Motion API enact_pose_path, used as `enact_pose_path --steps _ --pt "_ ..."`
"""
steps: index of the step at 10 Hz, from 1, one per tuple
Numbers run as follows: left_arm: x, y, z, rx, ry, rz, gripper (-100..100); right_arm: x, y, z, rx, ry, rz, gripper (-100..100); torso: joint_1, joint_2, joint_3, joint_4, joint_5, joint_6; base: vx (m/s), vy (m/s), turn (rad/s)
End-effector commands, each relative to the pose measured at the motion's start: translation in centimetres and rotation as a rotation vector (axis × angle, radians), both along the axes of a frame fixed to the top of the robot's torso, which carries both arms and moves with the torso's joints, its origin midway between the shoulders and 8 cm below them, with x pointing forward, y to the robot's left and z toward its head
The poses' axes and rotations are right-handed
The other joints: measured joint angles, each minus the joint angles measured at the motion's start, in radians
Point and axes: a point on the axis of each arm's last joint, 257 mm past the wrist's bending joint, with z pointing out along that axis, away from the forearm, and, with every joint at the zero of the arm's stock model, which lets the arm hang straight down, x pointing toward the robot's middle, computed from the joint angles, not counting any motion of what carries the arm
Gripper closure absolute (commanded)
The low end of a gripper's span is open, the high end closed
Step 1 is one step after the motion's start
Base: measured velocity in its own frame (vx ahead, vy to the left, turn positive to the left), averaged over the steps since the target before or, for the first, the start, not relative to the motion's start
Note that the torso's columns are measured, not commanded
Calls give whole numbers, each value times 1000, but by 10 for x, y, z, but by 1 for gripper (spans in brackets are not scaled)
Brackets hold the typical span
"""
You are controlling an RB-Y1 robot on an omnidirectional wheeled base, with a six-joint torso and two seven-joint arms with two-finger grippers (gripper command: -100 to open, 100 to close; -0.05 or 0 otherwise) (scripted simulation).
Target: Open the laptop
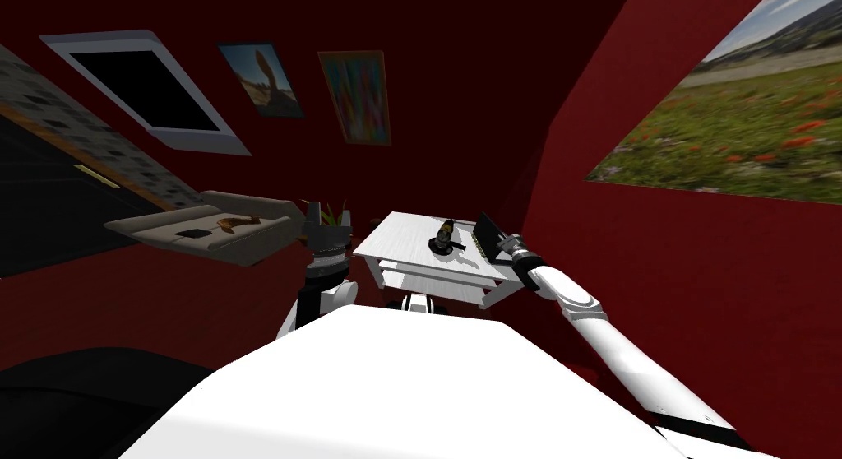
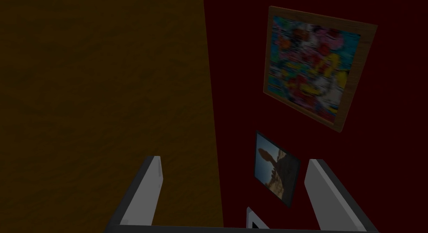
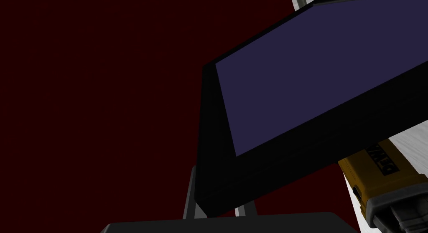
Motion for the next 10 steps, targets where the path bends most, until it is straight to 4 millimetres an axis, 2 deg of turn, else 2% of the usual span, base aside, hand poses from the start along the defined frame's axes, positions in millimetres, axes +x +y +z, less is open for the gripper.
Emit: enact_pose_path --steps 1,2,3,4,5,7,8,9,10 --pt "0 0 0 0 0 0 0 -7 -4 -21 9 33 -10 100 -2 0 0 0 -1 1 0 0 0" --pt "0 0 0 0 0 0 0 -16 -3 -3 4 -1 -5 100 -3 0 1 -1 -3 1 33 -6 27" --pt "0 0 0 0 0 0 0 -24 -8 -15 4 24 -14 100 -1 0 0 1 0 0 53 0 10" --pt "0 0 0 0 0 0 0 -26 -9 -19 4 30 -16 100 0 -2 -1 -1 0 -1 33 7 -1" --pt "0 0 0 0 0 0 0 -32 -6 5 -6 -13 -8 100 0 -2 -1 -2 -1 -1 39 21 26" --pt "0 0 0 0 0 0 0 -45 -14 -15 -6 28 -23 100 3 0 0 2 3 -1 48 0 15" --pt "0 0 0 0 0 0 0 -52 -11 9 -20 -15 -16 100 2 1 1 1 0 0 47 14 27" --pt "0 0 0 0 0 0 0 -61 -16 -4 -20 15 -26 100 4 3 2 3 3 -1 54 6 19" --pt "0 0 0 0 0 0 0 -64 -18 -9 -20 26 -30 100 4 3 2 2 2 0 33 -4 5"
